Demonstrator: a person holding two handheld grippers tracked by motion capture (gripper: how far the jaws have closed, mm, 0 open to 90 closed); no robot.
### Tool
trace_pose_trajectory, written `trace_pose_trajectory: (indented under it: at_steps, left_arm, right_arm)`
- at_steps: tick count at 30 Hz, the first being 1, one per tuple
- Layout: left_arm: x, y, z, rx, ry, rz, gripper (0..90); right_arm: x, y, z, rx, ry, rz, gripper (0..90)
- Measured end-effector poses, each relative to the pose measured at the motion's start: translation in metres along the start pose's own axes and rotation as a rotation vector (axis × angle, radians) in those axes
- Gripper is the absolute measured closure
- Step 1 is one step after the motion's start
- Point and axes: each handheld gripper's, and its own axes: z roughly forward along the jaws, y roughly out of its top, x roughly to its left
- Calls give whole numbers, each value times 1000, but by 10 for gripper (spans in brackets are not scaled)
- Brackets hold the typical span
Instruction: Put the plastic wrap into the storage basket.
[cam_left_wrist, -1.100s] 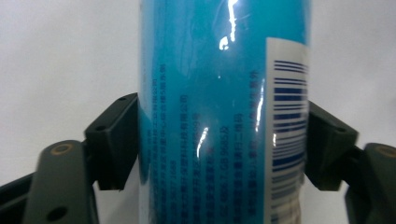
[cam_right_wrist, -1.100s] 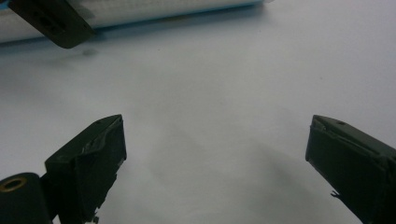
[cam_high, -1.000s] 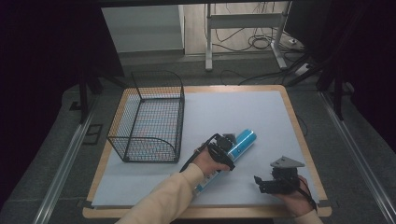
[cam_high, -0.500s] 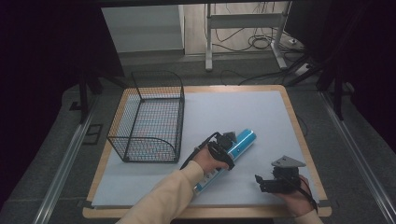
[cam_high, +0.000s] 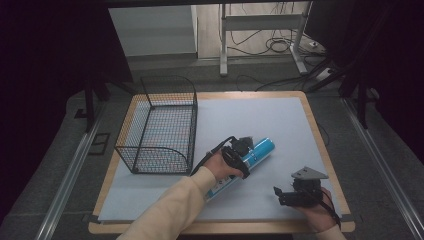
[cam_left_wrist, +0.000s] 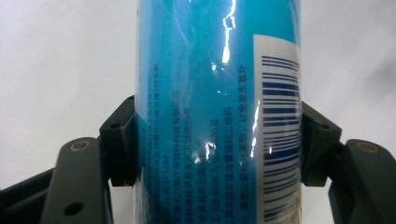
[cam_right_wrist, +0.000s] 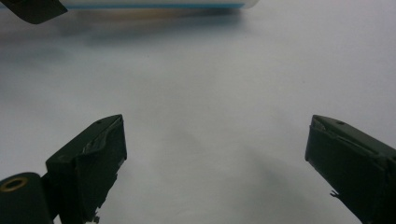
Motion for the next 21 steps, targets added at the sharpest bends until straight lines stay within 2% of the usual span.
trace_pose_trajectory:
  at_steps: [8, 14, 21]
  left_arm:
    - [5, -3, -9, -22, -18, 9, 313]
    - [6, -6, -24, -55, -20, 44, 313]
    - [6, -9, -35, -80, -15, 41, 313]
  right_arm:
    - [-1, 0, 0, -1, 0, 3, 55]
    - [0, 0, 0, -7, -6, -2, 56]
    - [0, 0, 0, -6, -8, 0, 57]
